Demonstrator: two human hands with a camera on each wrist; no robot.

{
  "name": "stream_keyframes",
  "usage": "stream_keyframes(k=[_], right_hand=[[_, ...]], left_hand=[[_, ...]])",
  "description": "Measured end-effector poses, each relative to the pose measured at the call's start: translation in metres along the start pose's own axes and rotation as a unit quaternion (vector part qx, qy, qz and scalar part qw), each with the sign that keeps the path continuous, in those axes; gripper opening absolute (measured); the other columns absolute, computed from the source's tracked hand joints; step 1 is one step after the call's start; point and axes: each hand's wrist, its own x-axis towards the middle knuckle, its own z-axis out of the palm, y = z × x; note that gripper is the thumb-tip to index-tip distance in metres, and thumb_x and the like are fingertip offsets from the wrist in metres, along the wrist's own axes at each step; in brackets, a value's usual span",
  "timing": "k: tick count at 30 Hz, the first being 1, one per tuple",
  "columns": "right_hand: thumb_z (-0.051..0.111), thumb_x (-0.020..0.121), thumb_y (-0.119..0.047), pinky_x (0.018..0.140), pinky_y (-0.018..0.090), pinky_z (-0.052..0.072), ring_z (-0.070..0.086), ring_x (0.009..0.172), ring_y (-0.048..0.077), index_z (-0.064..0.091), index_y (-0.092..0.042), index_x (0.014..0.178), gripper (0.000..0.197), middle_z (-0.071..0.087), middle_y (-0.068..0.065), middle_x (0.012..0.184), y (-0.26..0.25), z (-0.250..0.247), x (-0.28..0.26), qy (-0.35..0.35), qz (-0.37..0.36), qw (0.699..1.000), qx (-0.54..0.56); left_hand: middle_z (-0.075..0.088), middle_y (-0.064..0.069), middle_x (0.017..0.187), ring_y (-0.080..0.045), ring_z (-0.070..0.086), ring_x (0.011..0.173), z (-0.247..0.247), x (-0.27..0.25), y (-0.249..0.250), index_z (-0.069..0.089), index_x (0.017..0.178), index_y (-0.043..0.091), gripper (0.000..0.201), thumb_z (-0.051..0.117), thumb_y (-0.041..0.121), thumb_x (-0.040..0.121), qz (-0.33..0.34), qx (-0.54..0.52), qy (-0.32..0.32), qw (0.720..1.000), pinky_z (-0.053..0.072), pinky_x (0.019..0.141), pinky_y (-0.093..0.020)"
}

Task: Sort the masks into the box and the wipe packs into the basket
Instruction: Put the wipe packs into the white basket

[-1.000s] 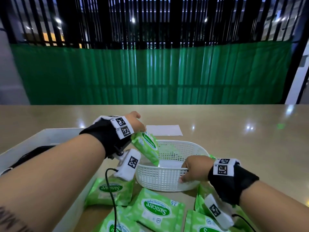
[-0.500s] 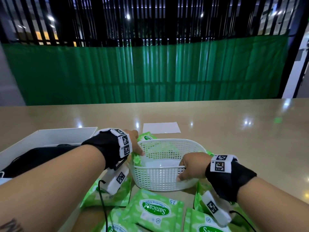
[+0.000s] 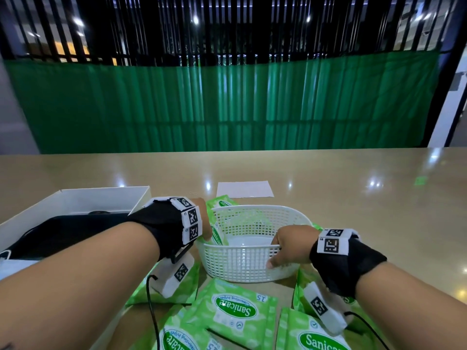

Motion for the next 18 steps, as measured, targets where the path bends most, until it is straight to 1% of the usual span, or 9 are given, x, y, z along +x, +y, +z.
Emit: stream_keyframes(k=[2,3,5,6,8,9,12,16,18], right_hand=[[0.065,0.08,-0.053,0.074,0.027,0.047,0.066,0.093,0.017,0.071,-0.02,0.102,0.04,0.072,-0.002,0.099,0.0,0.0,-0.001,0.001,0.001,1.0,0.0],[0.065,0.081,-0.053,0.073,0.027,0.047,0.066,0.093,0.017,0.071,-0.019,0.103,0.041,0.072,-0.002,0.099,-0.001,-0.001,-0.001,0.0,0.001,1.0,-0.002],[0.065,0.081,-0.053,0.073,0.026,0.046,0.066,0.093,0.018,0.071,-0.019,0.103,0.041,0.072,-0.001,0.1,-0.001,-0.001,0.0,-0.001,0.002,1.0,-0.003],[0.065,0.081,-0.053,0.073,0.027,0.047,0.066,0.093,0.018,0.071,-0.019,0.102,0.041,0.072,-0.001,0.1,-0.001,-0.001,0.0,-0.002,0.002,1.0,-0.003],[0.065,0.08,-0.053,0.072,0.027,0.046,0.066,0.093,0.018,0.071,-0.018,0.102,0.042,0.072,0.0,0.1,-0.001,-0.001,0.0,-0.003,0.002,1.0,-0.003],[0.065,0.08,-0.053,0.071,0.027,0.046,0.066,0.093,0.019,0.071,-0.017,0.102,0.042,0.072,0.001,0.1,-0.001,-0.001,0.0,-0.003,0.002,1.0,-0.003],[0.065,0.08,-0.053,0.069,0.026,0.043,0.066,0.093,0.019,0.072,-0.017,0.102,0.043,0.072,0.002,0.1,-0.001,-0.001,-0.001,-0.001,0.001,1.0,0.003],[0.065,0.081,-0.052,0.07,0.026,0.043,0.065,0.088,0.019,0.071,-0.016,0.104,0.043,0.072,0.002,0.1,-0.002,-0.002,-0.002,-0.003,0.004,1.0,0.004],[0.065,0.081,-0.052,0.068,0.026,0.042,0.061,0.081,0.016,0.071,-0.016,0.103,0.042,0.072,0.002,0.1,-0.003,-0.002,-0.003,-0.004,0.006,1.0,-0.002]], left_hand=[[0.05,0.001,0.079,-0.015,0.049,0.082,0.002,0.002,0.003,0.059,0.114,0.007,0.036,0.064,0.031,0.087,0.001,0.021,-0.007,1.0,0.037,0.054,-0.021],[0.05,0.001,0.08,-0.015,0.049,0.079,0.003,0.003,0.005,0.06,0.104,0.009,0.031,0.06,0.037,0.089,0.0,0.027,-0.01,1.0,0.037,0.056,-0.022],[0.051,0.002,0.073,-0.015,0.051,0.072,0.004,0.003,0.004,0.056,0.079,0.015,0.035,0.059,0.049,0.086,-0.008,0.013,-0.007,1.0,0.038,0.058,-0.023],[0.053,0.002,0.074,-0.017,0.054,0.075,0.005,0.003,0.004,0.055,0.076,0.016,0.037,0.061,0.051,0.084,-0.012,0.013,-0.008,1.0,0.04,0.062,-0.024],[0.057,0.0,0.081,-0.019,0.056,0.084,0.01,0.007,0.002,0.06,0.084,0.014,0.033,0.065,0.047,0.082,-0.02,0.019,-0.015,0.999,0.041,0.07,-0.025],[0.055,0.0,0.078,-0.019,0.054,0.084,0.012,0.009,0.003,0.059,0.081,0.012,0.031,0.066,0.043,0.082,-0.027,0.022,-0.018,0.999,0.04,0.071,-0.025],[0.044,0.002,0.063,-0.019,0.049,0.072,0.008,0.007,0.005,0.044,0.06,0.017,0.035,0.068,0.035,0.078,-0.04,-0.01,-0.029,0.999,0.039,0.063,-0.025],[0.042,-0.001,0.057,-0.02,0.046,0.056,-0.005,-0.001,0.0,0.042,0.056,0.015,0.033,0.067,0.028,0.074,-0.049,-0.048,-0.049,0.996,0.035,0.057,-0.026],[0.05,-0.003,0.062,-0.021,0.053,0.059,-0.006,-0.002,-0.005,0.048,0.058,0.014,0.036,0.072,0.037,0.071,-0.042,-0.053,-0.044,0.997,0.04,0.058,-0.028]])
